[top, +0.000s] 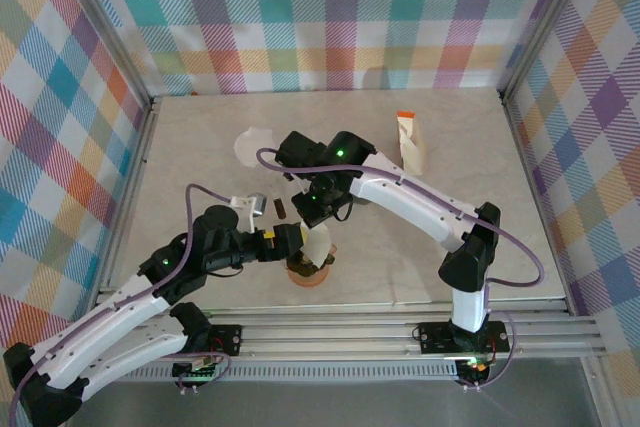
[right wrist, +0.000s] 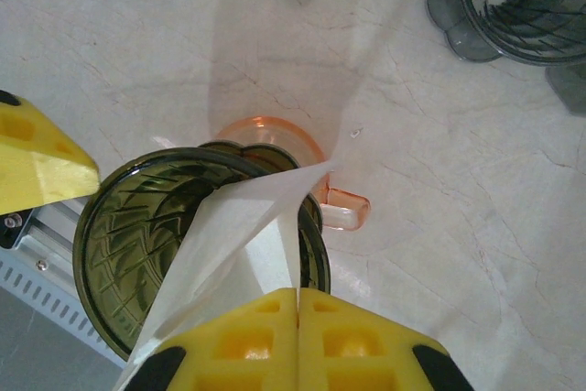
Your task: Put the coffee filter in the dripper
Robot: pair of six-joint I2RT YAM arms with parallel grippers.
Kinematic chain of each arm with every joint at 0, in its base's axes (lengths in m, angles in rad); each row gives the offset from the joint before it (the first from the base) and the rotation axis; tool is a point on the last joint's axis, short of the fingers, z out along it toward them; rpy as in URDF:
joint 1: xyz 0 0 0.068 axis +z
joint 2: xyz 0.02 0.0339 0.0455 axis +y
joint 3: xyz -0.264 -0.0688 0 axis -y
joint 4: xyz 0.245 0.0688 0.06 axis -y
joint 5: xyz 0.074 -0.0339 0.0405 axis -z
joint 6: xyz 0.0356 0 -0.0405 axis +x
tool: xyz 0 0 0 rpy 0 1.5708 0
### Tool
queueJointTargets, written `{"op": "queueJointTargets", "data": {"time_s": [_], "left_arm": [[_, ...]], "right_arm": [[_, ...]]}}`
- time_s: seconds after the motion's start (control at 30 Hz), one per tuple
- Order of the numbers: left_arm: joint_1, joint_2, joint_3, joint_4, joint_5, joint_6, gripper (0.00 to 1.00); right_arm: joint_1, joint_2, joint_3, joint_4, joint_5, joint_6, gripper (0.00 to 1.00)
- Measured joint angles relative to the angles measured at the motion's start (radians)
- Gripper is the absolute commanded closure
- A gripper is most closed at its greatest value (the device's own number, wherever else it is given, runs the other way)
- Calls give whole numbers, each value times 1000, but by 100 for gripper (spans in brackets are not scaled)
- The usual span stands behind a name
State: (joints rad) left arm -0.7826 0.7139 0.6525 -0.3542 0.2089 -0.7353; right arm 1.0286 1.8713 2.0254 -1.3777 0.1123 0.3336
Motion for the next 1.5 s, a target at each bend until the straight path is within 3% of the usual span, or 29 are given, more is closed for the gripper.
{"op": "queueJointTargets", "data": {"time_s": [0.1,0.3,0.43,0.7,0.87,0.97,1.17,1.5], "left_arm": [[-2,11,2,11,2,0,1],[-7,36,13,12,0,4,16],[-7,29,13,5,-4,0,17],[-7,2,16,-39,-23,0,18],[-8,2,16,-44,-35,0,18],[-8,2,16,-46,-38,0,18],[-8,-1,16,-63,-46,-1,17],[-8,-107,61,-157,-130,-5,10]], "right_arm": [[0,0,0,1,0,0,94],[0,0,0,7,1,3,89],[0,0,0,11,8,3,83],[1,-33,-32,90,28,17,60],[5,-180,-188,215,53,19,39],[5,-314,-330,341,48,17,33],[6,-552,-632,608,-38,18,38],[93,-563,-746,761,-61,-16,37]]}}
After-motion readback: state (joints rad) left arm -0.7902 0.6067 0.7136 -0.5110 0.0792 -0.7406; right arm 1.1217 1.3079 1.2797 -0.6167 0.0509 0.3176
